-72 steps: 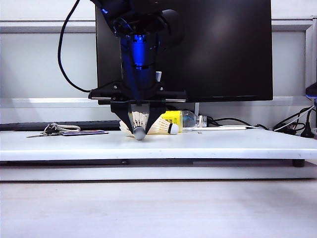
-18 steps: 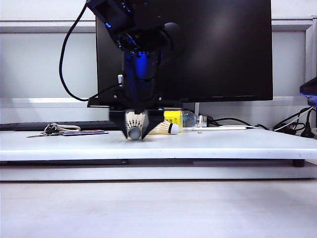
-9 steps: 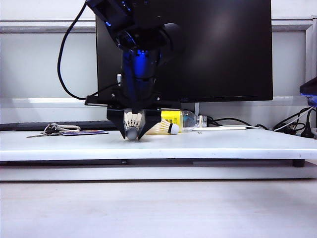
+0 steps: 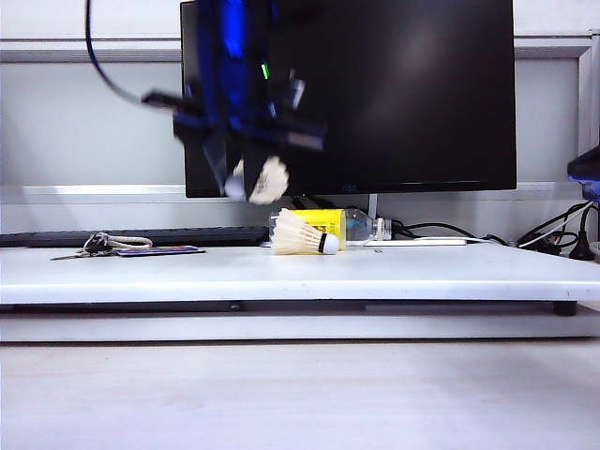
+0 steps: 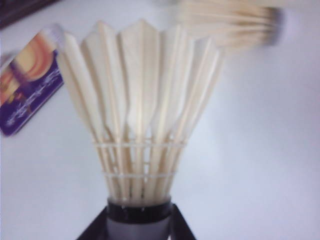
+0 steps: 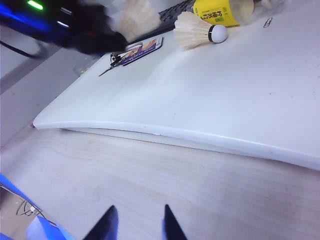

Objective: Stack the badminton balls on the table vertically.

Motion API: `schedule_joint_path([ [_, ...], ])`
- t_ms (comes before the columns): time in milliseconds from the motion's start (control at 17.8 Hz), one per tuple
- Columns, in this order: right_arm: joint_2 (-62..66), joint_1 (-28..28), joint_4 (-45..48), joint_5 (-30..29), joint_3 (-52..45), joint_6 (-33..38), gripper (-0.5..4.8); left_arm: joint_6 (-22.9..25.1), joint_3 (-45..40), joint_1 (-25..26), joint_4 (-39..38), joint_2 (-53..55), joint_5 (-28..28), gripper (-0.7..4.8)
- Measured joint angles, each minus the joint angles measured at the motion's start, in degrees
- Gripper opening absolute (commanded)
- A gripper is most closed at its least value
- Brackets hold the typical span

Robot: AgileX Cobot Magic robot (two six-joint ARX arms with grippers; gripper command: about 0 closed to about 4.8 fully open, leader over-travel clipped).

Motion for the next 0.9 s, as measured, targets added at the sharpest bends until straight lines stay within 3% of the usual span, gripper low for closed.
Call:
schedule_joint_path([
  [281,0.00,0.02,-0.02,0.00,0.00,-0.02,1.21,3.72,0.07,5.22,-13.03,-2.56,15.74,1.43],
  [449,0.00,0.02,0.00,0.00,0.00,0.00,1.21,5.14,1.53,6.71,-19.19,-2.43,17.66,1.43],
  [674,0.00,0.02,0.00,0.22,0.00,0.00,1.21,8.85,12.15,6.88,-27.54,-2.47,19.02,1.43],
  [898,0.00,0.02,-0.02,0.24,0.00,0.00,1.21,11.26,16.76,10.47,-33.40,-2.49,27.21,1.43],
])
